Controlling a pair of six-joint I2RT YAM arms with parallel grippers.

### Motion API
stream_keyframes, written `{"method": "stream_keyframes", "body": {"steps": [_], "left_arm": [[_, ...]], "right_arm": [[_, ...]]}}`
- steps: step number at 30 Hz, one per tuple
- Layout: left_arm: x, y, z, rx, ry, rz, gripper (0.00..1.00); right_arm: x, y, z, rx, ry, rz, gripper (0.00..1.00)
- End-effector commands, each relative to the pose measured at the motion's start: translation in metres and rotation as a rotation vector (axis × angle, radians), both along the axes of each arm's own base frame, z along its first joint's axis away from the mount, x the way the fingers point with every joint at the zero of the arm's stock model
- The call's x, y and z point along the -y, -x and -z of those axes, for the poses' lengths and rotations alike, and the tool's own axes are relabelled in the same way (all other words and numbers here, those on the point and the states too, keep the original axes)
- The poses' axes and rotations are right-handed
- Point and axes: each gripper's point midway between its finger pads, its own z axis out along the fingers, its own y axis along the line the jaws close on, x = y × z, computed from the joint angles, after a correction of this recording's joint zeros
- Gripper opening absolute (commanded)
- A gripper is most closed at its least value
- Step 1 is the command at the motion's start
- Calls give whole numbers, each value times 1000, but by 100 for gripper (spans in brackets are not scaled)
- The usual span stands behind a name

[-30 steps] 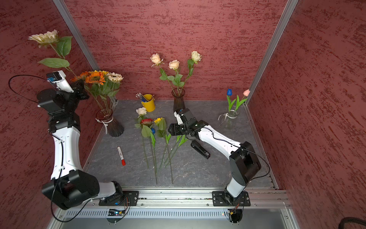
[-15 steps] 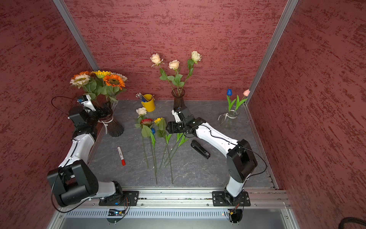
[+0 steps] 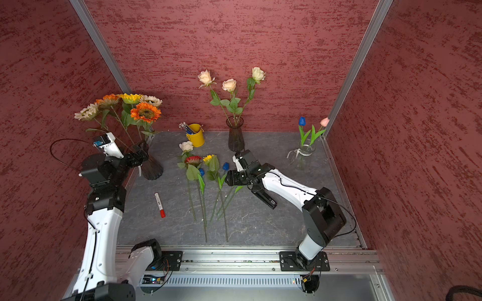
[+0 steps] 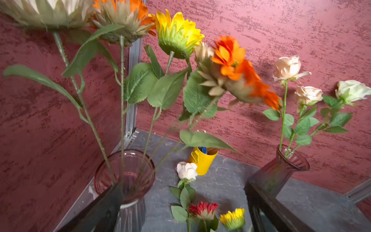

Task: Arrange the flowers in different vases according to their variety
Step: Insert the flower into the vase, then pick up the flower at the center of the board.

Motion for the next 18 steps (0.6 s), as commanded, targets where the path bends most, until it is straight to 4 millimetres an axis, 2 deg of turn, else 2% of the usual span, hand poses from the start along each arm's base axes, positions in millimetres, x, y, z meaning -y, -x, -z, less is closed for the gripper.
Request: {"method": "stream_keyframes", "body": {"steps": [1,6,11,18], "left_arm": [[15,22,49,-180,66,-12,100],[40,46,82,-276,137,16,100],[72,60,119,-339,254,76,100],[109,71,177,-593,221,128,100]], "right_arm": [[-4,0,-5,9,-44,-3,67],[-10,-2,1,-2,-61,-18,67],[-12,-5,1,1,-54,-21,67],[-8,-3,5,-2,-39,-20,67]]}}
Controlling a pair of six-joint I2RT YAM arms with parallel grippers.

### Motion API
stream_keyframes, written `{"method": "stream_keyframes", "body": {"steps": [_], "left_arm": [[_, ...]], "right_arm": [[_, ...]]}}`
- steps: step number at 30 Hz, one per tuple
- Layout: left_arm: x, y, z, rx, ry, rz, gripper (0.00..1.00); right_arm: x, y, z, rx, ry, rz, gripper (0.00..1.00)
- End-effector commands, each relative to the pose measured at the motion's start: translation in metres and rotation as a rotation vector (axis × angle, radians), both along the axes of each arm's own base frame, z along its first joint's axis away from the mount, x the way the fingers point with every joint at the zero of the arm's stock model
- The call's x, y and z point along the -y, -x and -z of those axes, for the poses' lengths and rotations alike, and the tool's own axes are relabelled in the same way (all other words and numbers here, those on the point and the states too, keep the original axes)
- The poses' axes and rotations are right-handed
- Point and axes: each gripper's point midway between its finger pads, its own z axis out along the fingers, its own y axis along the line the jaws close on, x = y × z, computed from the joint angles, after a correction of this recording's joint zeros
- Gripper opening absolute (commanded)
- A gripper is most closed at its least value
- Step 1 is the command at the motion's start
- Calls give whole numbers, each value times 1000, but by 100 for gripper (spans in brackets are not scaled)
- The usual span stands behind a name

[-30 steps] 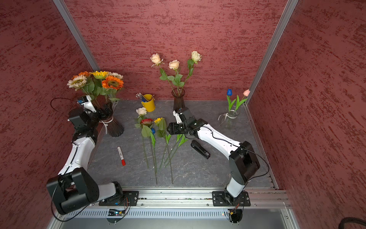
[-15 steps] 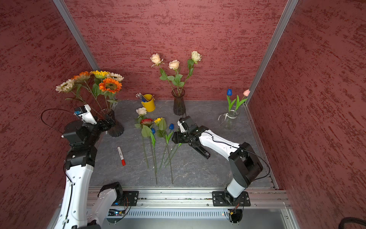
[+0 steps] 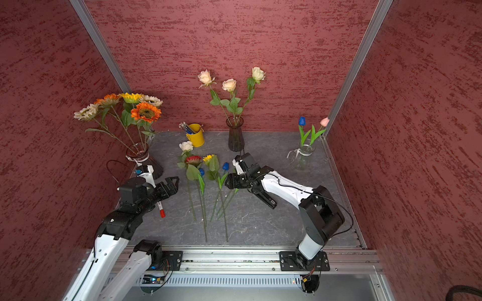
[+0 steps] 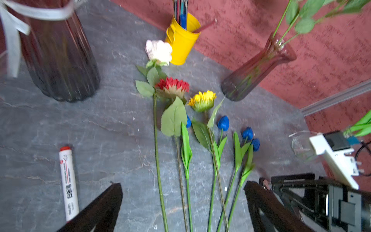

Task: Arrange the flowers in different vases according to their variety
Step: Pick up the flower at the center of the board.

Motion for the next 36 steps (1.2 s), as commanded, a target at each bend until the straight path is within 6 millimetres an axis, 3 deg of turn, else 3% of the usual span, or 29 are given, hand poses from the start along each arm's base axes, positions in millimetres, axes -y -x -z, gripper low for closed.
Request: {"method": "stream_keyframes", "body": {"steps": [1,6,14,19,27,36], "left_arm": [[7,5,33,-161,-22,-7,100],[37,-3,78,-335,36,89,100],[58,-9,111,-505,32,147,89],[50,-1,131,-618,-38,117,71],[40,6,148,-742,-117,96,61],[49,5,172,-819,-97,107,50]], "right_arm": [[-3,-6,-5,21,-11,-1,66],[-1,-7,-5,21,-2,8,66],[2,-6,-5,23,2,16,66],[2,-8,-8,33,1,21,66],[0,-9,-9,30,2,19,66],[4,-8,-9,37,14,23,66]]}}
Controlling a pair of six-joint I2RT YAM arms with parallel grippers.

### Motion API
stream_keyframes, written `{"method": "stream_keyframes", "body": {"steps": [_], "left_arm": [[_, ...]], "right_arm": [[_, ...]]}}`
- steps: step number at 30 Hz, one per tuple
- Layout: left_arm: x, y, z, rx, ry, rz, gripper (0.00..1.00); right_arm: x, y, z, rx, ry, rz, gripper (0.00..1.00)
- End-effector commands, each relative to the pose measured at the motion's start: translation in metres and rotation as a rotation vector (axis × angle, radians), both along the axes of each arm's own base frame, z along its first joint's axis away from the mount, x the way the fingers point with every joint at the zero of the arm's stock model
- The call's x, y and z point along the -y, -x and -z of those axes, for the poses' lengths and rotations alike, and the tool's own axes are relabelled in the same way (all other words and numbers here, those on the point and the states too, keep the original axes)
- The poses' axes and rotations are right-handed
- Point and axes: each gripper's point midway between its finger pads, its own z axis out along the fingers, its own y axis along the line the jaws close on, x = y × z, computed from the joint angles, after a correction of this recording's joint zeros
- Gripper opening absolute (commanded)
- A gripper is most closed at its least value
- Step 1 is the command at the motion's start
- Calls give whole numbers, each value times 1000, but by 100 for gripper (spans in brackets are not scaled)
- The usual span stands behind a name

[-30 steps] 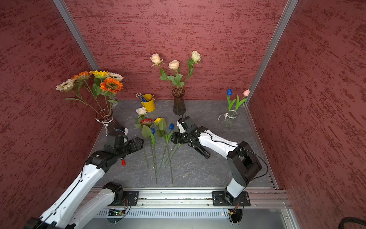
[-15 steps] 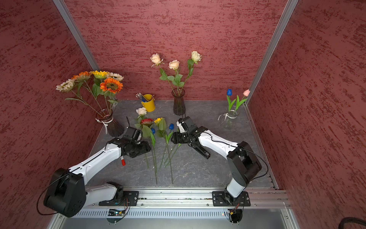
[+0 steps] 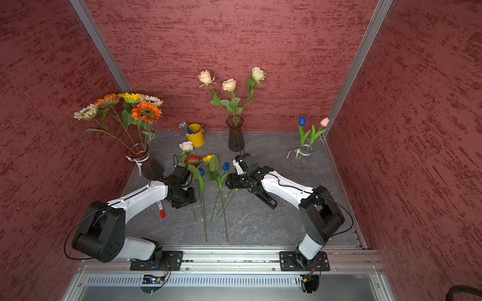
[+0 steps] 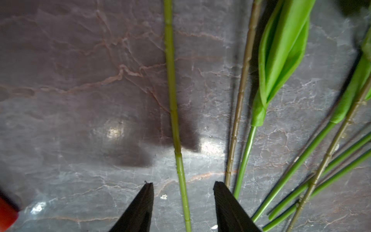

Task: Arrange the flowers in different vases according to their variety
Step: Pick up the flower at the center of the board.

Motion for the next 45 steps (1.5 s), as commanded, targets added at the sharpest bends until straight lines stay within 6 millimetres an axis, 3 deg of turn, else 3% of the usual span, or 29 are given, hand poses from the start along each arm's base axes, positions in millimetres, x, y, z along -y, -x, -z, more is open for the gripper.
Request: {"method": "stream_keyframes", "body": {"steps": [1,14,21,26,34,37,45], "left_arm": [[4,-4,4,-22,-10,18,49],[-2,5,18,-112,-159,75,38],[1,14,29,-141,-146,44,16],[0,18,23,-118,-128,16,4],[-15,28,-24,-66,-170,4,0],[-22,34,-53,-16,-181,3,0],[-24,37,-140,184,-139,20,0]], "right_arm": [[2,-7,-11,36,4,14,66],[6,-4,-6,37,11,18,66],[9,-3,-5,48,23,10,66],[11,-3,-5,52,21,12,66],[5,-2,-6,35,-6,5,66],[-1,-2,-8,28,-40,-1,66],[-15,-9,-38,64,-147,-4,66]]}}
